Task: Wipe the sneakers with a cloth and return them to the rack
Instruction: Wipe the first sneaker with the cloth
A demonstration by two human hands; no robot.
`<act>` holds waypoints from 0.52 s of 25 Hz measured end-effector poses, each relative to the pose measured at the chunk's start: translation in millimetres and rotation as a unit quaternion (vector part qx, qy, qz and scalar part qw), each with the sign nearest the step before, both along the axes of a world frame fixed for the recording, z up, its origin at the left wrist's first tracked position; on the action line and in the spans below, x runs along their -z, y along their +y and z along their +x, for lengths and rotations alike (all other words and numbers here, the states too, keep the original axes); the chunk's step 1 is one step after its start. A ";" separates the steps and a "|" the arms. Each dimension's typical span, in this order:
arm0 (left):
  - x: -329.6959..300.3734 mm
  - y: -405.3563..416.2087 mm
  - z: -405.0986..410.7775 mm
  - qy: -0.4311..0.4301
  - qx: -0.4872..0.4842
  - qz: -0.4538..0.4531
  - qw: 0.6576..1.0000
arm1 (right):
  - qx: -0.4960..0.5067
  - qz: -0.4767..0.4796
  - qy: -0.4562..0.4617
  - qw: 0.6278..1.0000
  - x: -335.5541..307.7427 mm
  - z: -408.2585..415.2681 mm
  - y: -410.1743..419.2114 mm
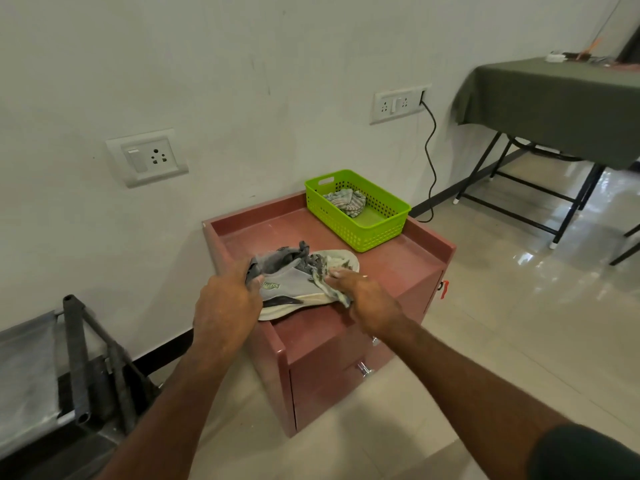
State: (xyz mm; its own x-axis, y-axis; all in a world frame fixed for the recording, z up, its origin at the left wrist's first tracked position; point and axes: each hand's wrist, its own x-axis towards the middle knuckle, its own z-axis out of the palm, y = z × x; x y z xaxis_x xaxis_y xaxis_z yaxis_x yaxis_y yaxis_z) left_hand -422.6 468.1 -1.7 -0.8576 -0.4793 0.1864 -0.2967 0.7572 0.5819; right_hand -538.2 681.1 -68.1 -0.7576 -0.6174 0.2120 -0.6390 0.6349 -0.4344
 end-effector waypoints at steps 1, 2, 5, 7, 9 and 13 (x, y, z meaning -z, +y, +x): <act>0.7 -0.4 -0.3 0.000 0.003 -0.001 1.000 | 0.037 0.048 0.016 0.998 -5.5 -10.9 14.0; 0.8 -2.2 -0.6 0.005 0.001 0.001 1.000 | 0.082 0.074 0.022 0.994 -11.7 -22.6 24.1; 1.8 -2.6 -4.5 0.014 -0.002 -0.001 1.000 | 0.220 0.020 0.061 0.973 -18.4 -44.8 36.0; 1.2 -1.2 -2.6 0.019 -0.010 -0.015 1.000 | 0.177 -0.023 0.065 0.982 -8.5 -47.4 29.3; 1.3 2.1 -5.0 0.023 -0.013 -0.020 0.999 | 0.097 0.013 -0.016 0.995 -2.1 -44.6 20.8; -0.3 5.4 -7.5 0.015 -0.024 -0.035 0.999 | 0.059 -0.109 -0.215 0.969 -22.8 -41.2 15.1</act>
